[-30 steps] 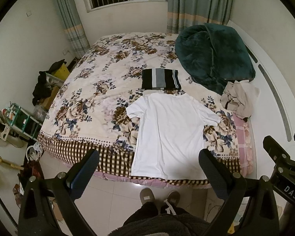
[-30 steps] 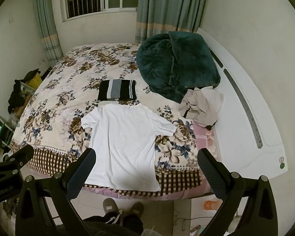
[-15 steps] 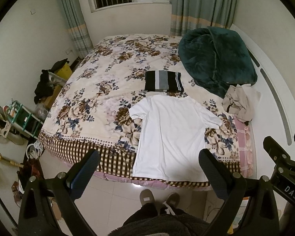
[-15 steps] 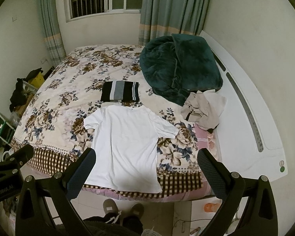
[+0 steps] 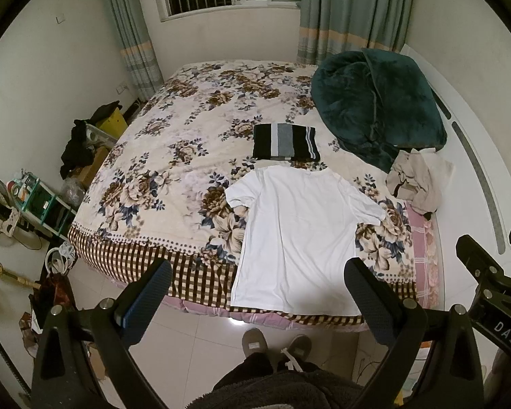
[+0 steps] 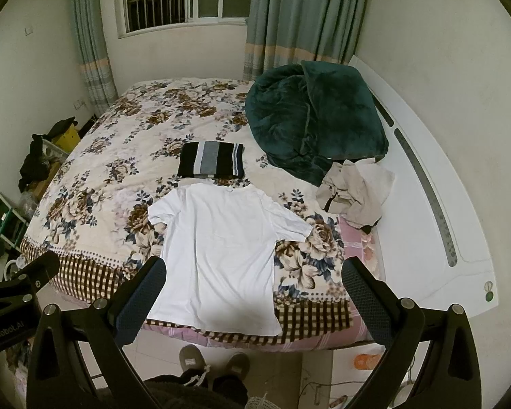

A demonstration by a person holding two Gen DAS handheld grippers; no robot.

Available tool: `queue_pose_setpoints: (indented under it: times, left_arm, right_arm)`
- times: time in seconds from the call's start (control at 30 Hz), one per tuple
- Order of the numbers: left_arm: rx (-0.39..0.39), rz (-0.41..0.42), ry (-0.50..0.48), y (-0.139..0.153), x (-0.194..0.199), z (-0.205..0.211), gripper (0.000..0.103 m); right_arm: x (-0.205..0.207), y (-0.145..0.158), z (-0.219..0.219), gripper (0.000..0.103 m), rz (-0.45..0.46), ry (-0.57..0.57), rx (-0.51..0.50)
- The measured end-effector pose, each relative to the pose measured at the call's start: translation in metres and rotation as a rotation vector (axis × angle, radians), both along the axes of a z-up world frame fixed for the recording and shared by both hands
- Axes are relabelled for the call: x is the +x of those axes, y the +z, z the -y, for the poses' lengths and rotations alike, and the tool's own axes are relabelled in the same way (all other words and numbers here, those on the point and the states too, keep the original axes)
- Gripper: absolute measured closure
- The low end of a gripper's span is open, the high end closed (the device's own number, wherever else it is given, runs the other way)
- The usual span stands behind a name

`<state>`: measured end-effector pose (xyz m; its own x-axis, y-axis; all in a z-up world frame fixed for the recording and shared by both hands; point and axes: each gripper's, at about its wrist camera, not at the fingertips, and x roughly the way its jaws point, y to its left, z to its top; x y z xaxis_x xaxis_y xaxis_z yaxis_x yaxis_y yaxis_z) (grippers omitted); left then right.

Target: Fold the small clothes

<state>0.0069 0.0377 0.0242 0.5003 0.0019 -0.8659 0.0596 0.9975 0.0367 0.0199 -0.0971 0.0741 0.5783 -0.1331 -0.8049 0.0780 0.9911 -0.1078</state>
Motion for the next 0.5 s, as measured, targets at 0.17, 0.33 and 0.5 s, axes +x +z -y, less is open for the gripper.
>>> queue_pose_setpoints:
  times: [0.17, 0.33, 0.5]
  left_arm:
    - [-0.002, 0.003, 0.002, 0.001, 0.000, -0.004, 0.000]
    - [-0.003, 0.005, 0.002, 0.003, 0.002, -0.007, 0.000]
    - [-0.002, 0.010, 0.002, 0.006, 0.003, -0.011, 0.000]
  right_arm:
    - [-0.002, 0.003, -0.005, 0.000, 0.003, 0.005, -0.003]
    - [-0.001, 0.006, -0.009, 0.000, 0.004, 0.008, -0.002]
    - [0.000, 0.008, -0.012, 0.000, 0.006, 0.010, -0.002]
